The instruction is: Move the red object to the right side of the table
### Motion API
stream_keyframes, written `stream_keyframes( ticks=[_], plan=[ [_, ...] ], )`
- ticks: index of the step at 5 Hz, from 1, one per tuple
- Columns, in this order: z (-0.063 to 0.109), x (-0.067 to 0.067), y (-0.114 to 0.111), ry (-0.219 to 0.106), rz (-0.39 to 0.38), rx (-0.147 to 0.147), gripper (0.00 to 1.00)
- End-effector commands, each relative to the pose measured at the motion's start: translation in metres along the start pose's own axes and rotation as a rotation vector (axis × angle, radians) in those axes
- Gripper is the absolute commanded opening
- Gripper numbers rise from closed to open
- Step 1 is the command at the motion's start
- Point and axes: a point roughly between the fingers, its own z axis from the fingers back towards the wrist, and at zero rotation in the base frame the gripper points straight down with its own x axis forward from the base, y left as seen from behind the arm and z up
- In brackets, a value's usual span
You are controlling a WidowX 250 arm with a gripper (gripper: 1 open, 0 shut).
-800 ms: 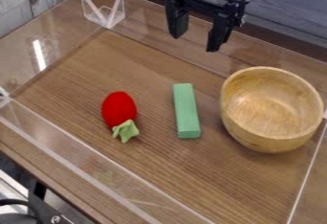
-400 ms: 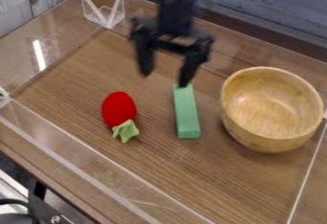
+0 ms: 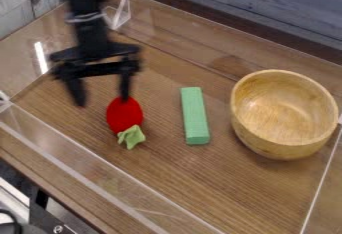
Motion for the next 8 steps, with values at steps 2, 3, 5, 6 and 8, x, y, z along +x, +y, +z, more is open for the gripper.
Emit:
stream_keyframes(
  ticks=[2,3,5,6,8],
  plan=[
    [-0.018,0.001,-0.008,-0.078,0.367,-0.094,1.00],
    [-0.020,0.003,-0.012,-0.085,0.413,-0.102,1.00],
    [-0.023,0.011,-0.020,-0.100,0.460,-0.112,1.00],
    [-0.025,0.016,-0.023,-0.107,0.483,-0.121,1.00],
    [-0.027,0.024,-0.030,-0.110,0.513,-0.130,1.00]
  ],
)
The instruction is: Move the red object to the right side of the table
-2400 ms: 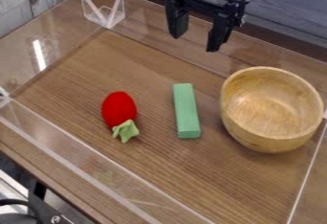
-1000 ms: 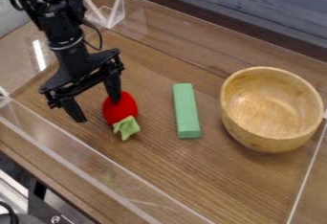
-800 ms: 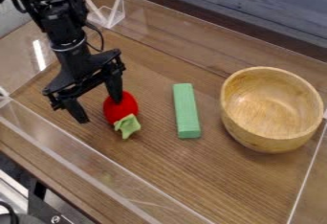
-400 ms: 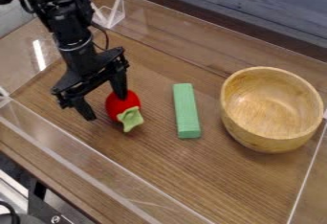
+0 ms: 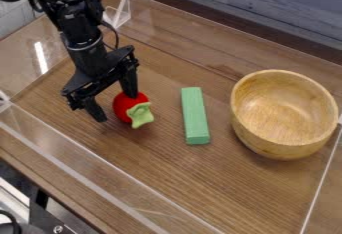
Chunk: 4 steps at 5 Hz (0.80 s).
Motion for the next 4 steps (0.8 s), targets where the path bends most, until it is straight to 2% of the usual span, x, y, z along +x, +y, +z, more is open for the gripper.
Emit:
stream_keyframes(
  ticks=[1,4],
  plan=[
    [0.005,0.007,-0.011,-0.023,0.009,-0.029,1.00],
    [-0.005,0.015,-0.017,-0.018,0.030,-0.025,1.00]
  ],
)
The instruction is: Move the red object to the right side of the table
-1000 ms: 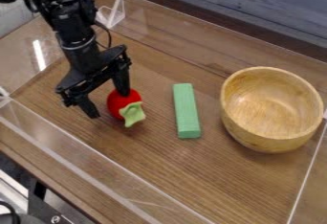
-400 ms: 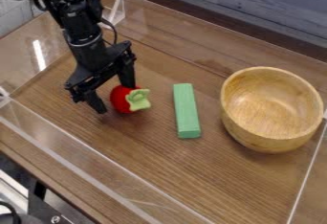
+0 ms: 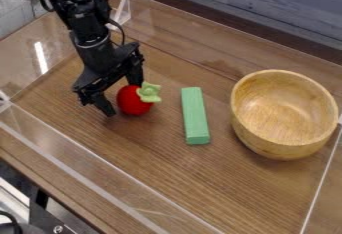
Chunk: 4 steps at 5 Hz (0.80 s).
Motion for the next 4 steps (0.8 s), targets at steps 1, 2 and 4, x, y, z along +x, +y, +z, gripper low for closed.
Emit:
stream_keyframes(
  ticks=[1,2,4],
  plan=[
    [0.0019,0.0063,-0.0067,-0.018,0.001,-0.016,1.00],
    [-0.0023,0.0082,-0.0083,-0.017,0.008,-0.012,1.00],
    [-0.0029,0.0084,-0.0081,-0.014,0.010,0.009,0.00]
  ],
)
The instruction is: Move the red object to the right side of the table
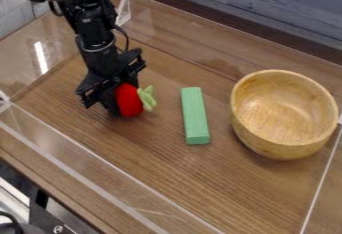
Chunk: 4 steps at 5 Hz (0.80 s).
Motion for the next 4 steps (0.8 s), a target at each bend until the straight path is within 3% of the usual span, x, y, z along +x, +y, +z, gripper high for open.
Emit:
stream_keyframes(
  ticks=[1,2,4],
  plan=[
    [0.021,-0.003,-0.007,-0.042,-0.041,-0.016,0.00],
    [0.036,-0.011,-0.007,-0.061,-0.079,-0.007,0.00],
    [0.049,-0.020,-0.006,-0.079,-0.142,0.017,0.00]
  ],
)
